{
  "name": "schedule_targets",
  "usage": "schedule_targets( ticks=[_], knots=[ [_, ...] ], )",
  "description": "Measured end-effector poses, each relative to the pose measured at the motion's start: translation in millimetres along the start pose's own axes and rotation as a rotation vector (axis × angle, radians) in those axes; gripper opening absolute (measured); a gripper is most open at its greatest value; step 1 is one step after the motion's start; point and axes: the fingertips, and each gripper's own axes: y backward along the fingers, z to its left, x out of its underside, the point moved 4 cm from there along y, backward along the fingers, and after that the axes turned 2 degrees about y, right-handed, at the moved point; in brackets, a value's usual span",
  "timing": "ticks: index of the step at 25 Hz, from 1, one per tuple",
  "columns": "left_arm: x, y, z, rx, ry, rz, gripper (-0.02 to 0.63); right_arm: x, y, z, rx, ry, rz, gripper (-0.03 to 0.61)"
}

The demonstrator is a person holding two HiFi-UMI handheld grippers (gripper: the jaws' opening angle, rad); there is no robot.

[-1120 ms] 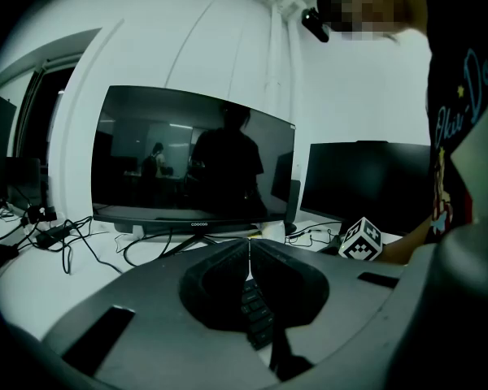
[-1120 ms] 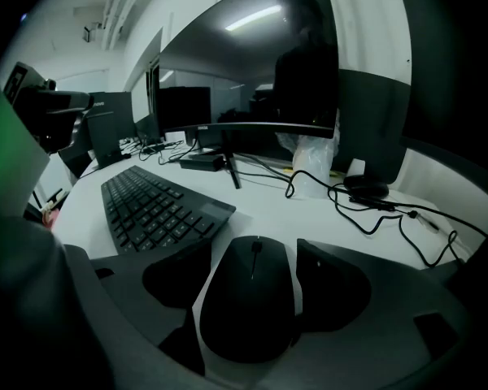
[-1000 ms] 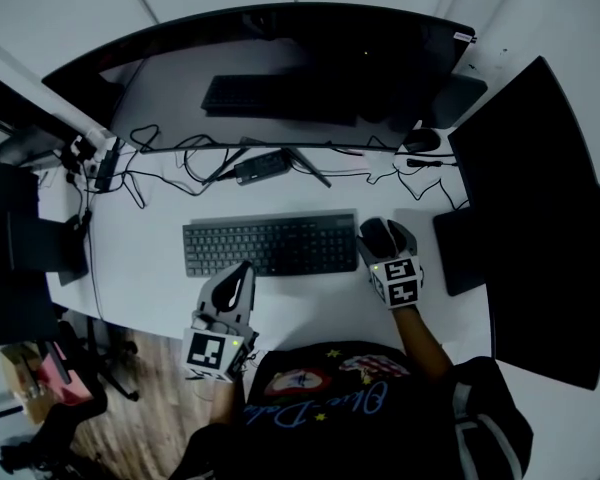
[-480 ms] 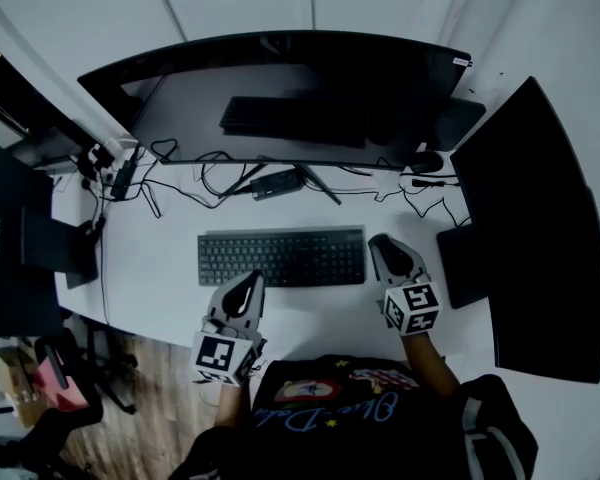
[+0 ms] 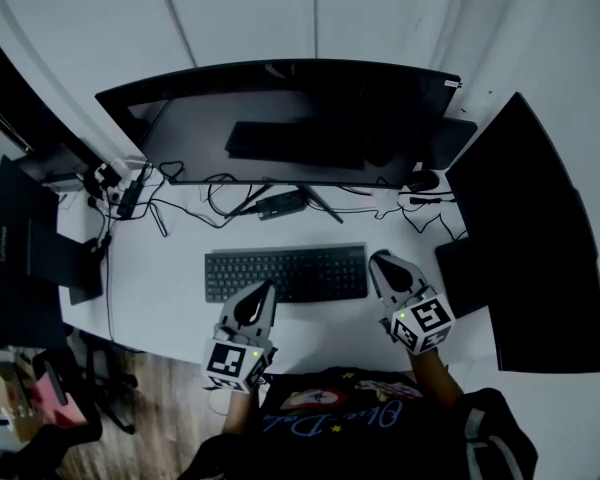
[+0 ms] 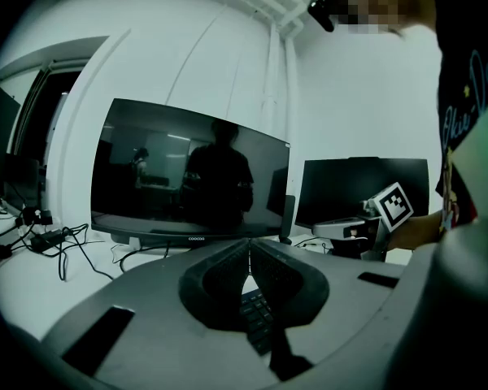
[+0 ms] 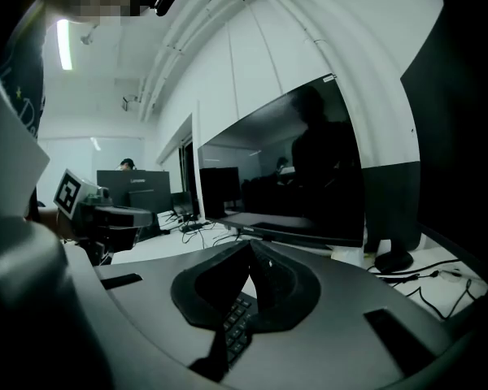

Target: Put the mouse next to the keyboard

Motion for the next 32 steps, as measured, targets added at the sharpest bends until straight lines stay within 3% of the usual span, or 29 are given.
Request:
schedule_targets(
  ticks=[32],
  knots=[
    [8, 19, 6, -0.020, 0.013, 0.023, 0.005, -12, 4, 16, 0.010, -0.001, -0.025, -0.002]
  ],
)
